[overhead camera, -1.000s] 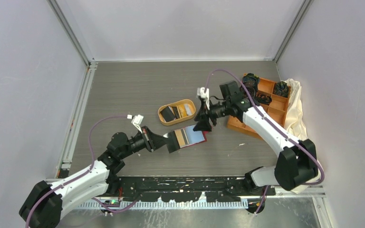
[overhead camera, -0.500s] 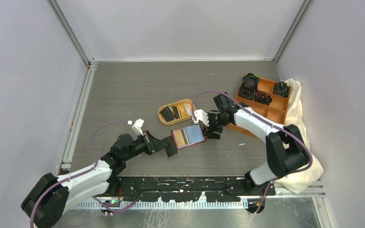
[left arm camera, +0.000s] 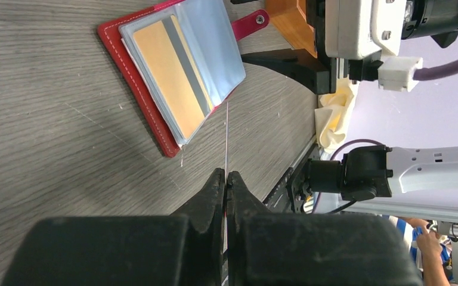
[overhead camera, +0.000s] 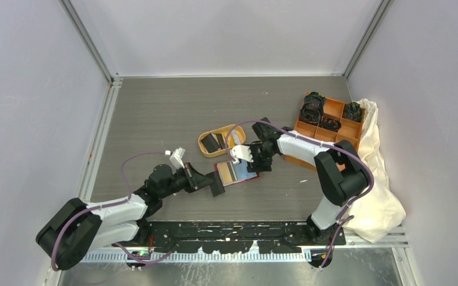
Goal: Put the credit cards into the card holder
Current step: Insert the credit card into the card holder.
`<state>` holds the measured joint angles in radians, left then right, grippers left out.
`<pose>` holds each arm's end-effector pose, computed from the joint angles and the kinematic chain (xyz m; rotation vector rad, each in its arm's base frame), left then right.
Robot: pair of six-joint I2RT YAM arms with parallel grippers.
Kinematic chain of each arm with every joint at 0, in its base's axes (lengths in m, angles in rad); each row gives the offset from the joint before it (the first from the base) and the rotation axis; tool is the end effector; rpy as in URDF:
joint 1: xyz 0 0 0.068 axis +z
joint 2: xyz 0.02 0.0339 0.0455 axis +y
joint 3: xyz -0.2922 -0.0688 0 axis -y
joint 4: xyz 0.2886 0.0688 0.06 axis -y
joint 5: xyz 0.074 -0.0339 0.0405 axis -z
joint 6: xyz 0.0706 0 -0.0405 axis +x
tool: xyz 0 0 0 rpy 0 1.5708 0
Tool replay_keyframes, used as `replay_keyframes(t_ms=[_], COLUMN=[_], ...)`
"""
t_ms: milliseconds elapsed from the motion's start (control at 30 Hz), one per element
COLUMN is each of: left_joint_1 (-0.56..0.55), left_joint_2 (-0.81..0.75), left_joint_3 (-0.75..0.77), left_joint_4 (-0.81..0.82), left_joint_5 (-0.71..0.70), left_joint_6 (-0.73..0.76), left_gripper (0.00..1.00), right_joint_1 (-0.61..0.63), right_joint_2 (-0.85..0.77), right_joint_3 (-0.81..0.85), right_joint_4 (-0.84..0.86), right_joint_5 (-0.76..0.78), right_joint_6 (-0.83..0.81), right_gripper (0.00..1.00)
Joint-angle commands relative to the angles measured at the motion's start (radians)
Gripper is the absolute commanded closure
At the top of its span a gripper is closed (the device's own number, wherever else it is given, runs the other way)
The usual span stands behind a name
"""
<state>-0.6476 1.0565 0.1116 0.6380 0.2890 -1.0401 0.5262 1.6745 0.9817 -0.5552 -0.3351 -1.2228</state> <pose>0.1705 -0.1542 0.1264 -0.1917 2.1211 -1.3633 0.2955 0.1985 0.1326 -2.1294 1.6827 0.2805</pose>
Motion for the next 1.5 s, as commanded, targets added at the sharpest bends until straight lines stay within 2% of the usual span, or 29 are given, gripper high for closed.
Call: replay_keyframes(t_ms=[0,167,300,633,733,900,1033,1167,1400,1467], left_joint_1=[0.014,0.055,0.084,0.155,0.208,0.248,0.249,0.249,0.248,0.248], left_joint_2=[0.08,0.219,0.315,0.498,0.548,0.562,0.507,0.42,0.147,0.088], left_joint_3=[0.062,0.074,0.071,0.091,0.098,0.077,0.056,0.054,0.1,0.108], left_joint_4=[0.137,0.285,0.369,0.526,0.551,0.579,0.498,0.326,-0.121,-0.197], left_joint_5=[0.049,0.129,0.145,0.249,0.306,0.344,0.341,0.342,0.277,0.25], left_joint_6=[0.006,-0.046,-0.084,-0.151,-0.167,-0.166,-0.124,-0.049,0.106,0.129], left_gripper=[1.0,1.0,1.0,1.0,1.0,1.0,1.0,1.0,1.0,1.0], right_joint_1=[0.004,0.04,0.068,0.129,0.144,0.191,0.21,0.211,0.216,0.222], right_joint_2=[0.042,0.104,0.142,0.166,0.163,0.171,0.175,0.174,0.176,0.179], right_joint_3=[0.051,0.123,0.166,0.19,0.192,0.197,0.205,0.206,0.211,0.212], right_joint_4=[-0.083,-0.23,-0.273,-0.291,-0.289,-0.281,-0.285,-0.288,-0.291,-0.291], right_joint_5=[-0.056,-0.098,-0.114,-0.131,-0.133,-0.113,-0.116,-0.123,-0.13,-0.128], right_joint_6=[-0.125,-0.223,-0.233,-0.23,-0.228,-0.219,-0.205,-0.203,-0.196,-0.195], right_gripper=[0.35,0.34,0.35,0.37,0.37,0.38,0.39,0.39,0.39,0.39])
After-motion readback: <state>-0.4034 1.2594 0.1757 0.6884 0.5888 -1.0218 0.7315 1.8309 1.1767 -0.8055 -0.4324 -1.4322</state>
